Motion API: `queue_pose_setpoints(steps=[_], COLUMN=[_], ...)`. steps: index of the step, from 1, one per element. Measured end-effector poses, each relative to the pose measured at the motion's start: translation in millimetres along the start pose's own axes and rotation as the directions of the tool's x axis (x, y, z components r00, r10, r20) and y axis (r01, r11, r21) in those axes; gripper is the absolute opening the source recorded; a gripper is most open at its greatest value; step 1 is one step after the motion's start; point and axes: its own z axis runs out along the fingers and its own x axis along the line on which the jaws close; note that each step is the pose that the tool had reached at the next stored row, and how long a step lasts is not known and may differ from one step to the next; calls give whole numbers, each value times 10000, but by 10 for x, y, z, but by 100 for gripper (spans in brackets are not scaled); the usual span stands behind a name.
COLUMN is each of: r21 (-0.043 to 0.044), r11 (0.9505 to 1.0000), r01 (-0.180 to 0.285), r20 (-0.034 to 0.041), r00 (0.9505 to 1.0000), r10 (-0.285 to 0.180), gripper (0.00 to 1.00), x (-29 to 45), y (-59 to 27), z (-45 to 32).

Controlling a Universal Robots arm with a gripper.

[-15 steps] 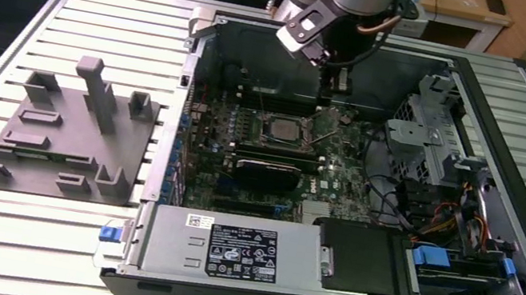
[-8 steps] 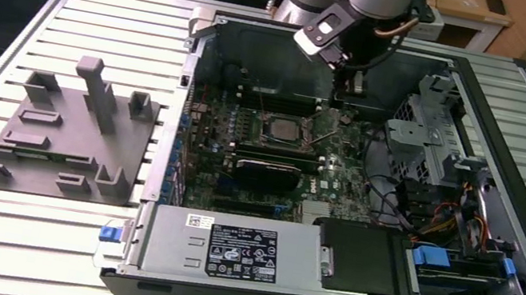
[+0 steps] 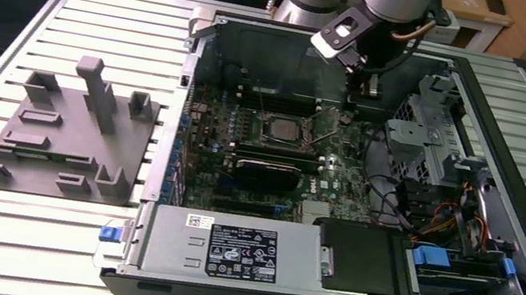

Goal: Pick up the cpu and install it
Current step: 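Close the cpu cover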

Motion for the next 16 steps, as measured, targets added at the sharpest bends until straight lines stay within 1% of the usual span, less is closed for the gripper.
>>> queue_pose_setpoints(steps=[4,11,16], r21=[4,15,31], r11=[10000,10000,10000], r01=[0,-1,-2], r20=[2,-1,-1], r00=[10000,10000,10000], r10=[0,1,2], gripper=[11,11,11], x=[-3,-7,-9], y=[43,82,89], z=[28,155,246])
